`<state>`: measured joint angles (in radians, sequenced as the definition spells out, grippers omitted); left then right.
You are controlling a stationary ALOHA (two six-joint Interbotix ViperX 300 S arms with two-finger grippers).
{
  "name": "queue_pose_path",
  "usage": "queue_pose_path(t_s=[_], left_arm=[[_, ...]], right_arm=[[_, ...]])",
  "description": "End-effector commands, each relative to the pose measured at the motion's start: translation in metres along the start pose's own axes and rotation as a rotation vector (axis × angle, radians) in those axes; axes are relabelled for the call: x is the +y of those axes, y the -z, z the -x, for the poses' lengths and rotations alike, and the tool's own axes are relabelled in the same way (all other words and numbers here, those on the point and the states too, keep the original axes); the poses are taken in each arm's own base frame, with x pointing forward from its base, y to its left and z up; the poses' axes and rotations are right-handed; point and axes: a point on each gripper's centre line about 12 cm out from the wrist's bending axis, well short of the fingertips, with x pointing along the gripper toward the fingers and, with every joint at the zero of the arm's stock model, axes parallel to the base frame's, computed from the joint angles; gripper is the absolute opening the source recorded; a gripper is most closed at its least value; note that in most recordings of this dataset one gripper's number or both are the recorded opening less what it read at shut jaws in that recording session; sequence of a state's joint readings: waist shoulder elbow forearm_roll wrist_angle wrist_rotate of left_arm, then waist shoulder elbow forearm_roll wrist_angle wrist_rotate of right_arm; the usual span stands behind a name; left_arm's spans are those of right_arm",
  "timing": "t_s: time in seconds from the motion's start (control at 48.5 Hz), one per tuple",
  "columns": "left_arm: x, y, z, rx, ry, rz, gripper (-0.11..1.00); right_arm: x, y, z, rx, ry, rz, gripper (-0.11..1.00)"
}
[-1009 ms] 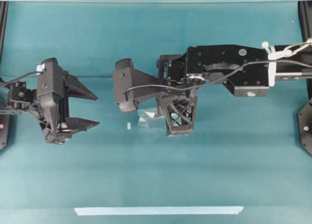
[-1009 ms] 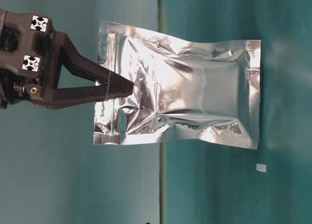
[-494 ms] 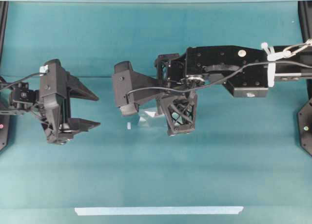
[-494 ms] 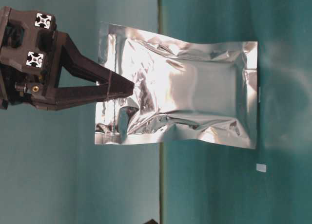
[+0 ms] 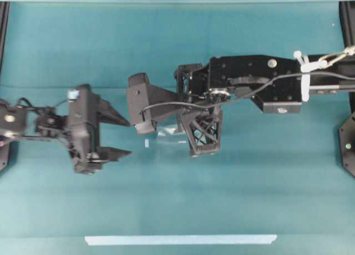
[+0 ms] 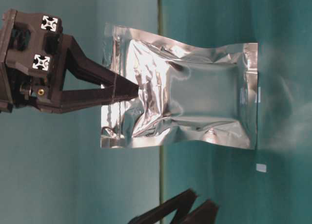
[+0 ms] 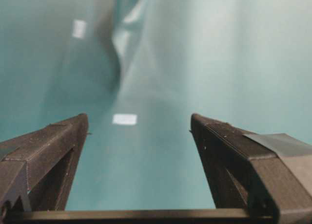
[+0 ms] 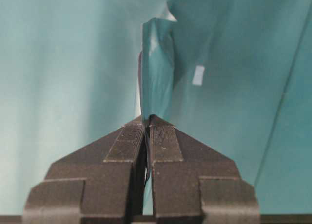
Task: Hand over the silver zip bag and make it stand upright.
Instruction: 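Close the left gripper on the bag's lower edge beside the right gripper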
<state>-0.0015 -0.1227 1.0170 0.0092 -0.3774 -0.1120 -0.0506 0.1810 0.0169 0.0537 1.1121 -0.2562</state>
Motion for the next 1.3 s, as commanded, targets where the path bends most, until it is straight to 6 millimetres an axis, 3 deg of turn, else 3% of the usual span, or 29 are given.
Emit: queue_pose_path(t_s=[0.0, 0.309, 0.536, 1.05, 1.277], left_arm=[[-0.001, -0.008, -0.014, -0.050, 0.006, -0.001, 0.92], [0.013, -0.009, -0.053, -0.090, -0.023, 0.015, 0.92], [0.024, -0.009, -0.066, -0.119, -0.044, 0.029, 0.92], [0.024, -0.016, -0.103, -0.192, -0.028, 0.078, 0.92], [0.023, -0.015, -0.108, -0.191, -0.026, 0.079, 0.91]], right_arm=[[0.001, -0.005, 0.006, -0.028, 0.008, 0.016, 0.02], [0.001, -0.006, 0.004, -0.034, 0.008, 0.015, 0.02], [0.002, -0.005, 0.002, -0.031, 0.007, 0.016, 0.02], [0.002, -0.004, -0.003, -0.025, 0.006, 0.015, 0.02], [0.002, -0.004, -0.004, -0.026, 0.007, 0.011, 0.02]])
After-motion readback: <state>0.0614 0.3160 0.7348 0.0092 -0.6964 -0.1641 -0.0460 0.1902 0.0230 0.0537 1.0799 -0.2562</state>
